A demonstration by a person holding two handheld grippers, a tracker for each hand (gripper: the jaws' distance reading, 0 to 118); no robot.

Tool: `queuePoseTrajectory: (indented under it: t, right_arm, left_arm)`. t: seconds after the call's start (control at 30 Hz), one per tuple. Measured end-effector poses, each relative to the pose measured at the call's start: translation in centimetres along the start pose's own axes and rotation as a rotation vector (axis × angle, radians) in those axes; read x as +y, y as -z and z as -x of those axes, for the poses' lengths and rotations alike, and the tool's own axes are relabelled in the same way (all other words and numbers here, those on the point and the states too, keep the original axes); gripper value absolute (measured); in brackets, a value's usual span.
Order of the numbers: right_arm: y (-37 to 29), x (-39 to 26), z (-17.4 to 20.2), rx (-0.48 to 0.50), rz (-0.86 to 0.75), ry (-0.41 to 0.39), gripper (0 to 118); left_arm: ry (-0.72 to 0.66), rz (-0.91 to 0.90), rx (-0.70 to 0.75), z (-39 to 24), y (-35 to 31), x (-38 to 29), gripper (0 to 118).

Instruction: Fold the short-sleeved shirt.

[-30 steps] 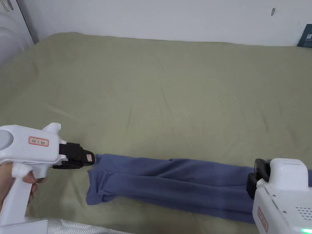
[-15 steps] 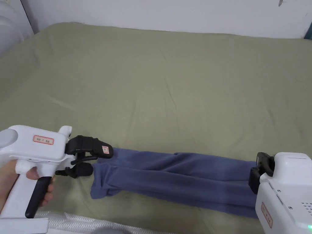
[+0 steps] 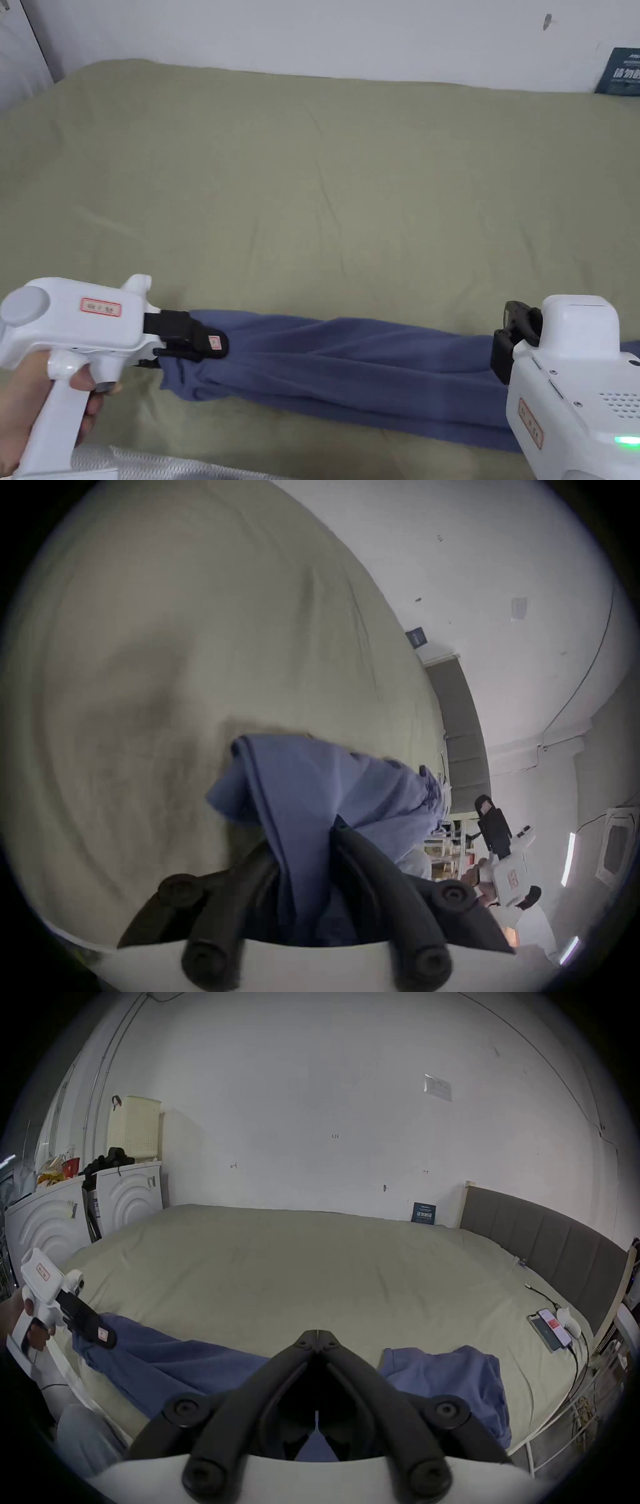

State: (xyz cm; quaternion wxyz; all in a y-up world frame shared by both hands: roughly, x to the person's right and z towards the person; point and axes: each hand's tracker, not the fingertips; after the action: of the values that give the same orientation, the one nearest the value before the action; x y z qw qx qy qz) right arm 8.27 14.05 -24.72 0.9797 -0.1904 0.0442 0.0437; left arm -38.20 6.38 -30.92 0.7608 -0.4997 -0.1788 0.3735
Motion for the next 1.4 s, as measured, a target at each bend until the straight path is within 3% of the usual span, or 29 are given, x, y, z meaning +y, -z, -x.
queuePoseTrajectory:
  t: [0.1, 0.27, 0.5, 0.77, 1.07, 1.1, 1.13, 1.2, 1.23, 1.27, 1.4]
  right_arm:
    - [-0.5, 0.5, -0.9, -0.002, -0.012, 0.011, 0]
    - [-1.4, 1.1, -2.4, -0.005, -0.031, 0.014, 0]
    - [-2.3, 1.1, -3.5, -0.022, -0.058, 0.026, 0]
    - [-3.5, 0.4, -5.6, -0.061, -0.069, 0.028, 0]
    - [-3.7, -0.7, -8.2, -0.094, -0.038, 0.033, 0]
    - [-3.6, -0.8, -8.3, -0.096, -0.034, 0.035, 0]
    - [-3.6, -1.0, -8.4, -0.098, -0.029, 0.035, 0]
    - [-3.5, -1.1, -8.3, -0.100, -0.021, 0.032, 0]
    - [-3.5, -1.2, -8.3, -0.100, -0.019, 0.029, 0]
    - [-3.5, -1.2, -8.3, -0.099, -0.016, 0.025, 0]
    - [-3.2, -1.0, -8.0, -0.087, -0.011, 0.019, 0]
  left_arm:
    - [0.000, -0.068, 0.005, -0.9, -2.5, -0.1, 8]
    - [0.051, -0.137, 0.132, -3.3, -6.9, -0.6, 8]
    - [0.278, -0.133, 0.279, -10.7, -5.9, -2.5, 8]
    - [0.440, 0.002, 0.234, -19.1, 3.2, -4.5, 8]
    - [0.552, 0.149, 0.355, -22.0, 17.2, -6.0, 8]
    - [0.559, 0.144, 0.361, -21.9, 18.1, -6.2, 11]
    - [0.564, 0.149, 0.345, -21.9, 19.2, -6.6, 36]
    - [0.551, 0.191, 0.290, -21.4, 19.8, -6.9, 112]
    - [0.533, 0.145, 0.255, -21.5, 19.2, -7.1, 118]
    - [0.525, 0.143, 0.224, -21.6, 18.4, -7.0, 116]
    - [0.499, 0.056, 0.173, -20.8, 14.2, -6.3, 101]
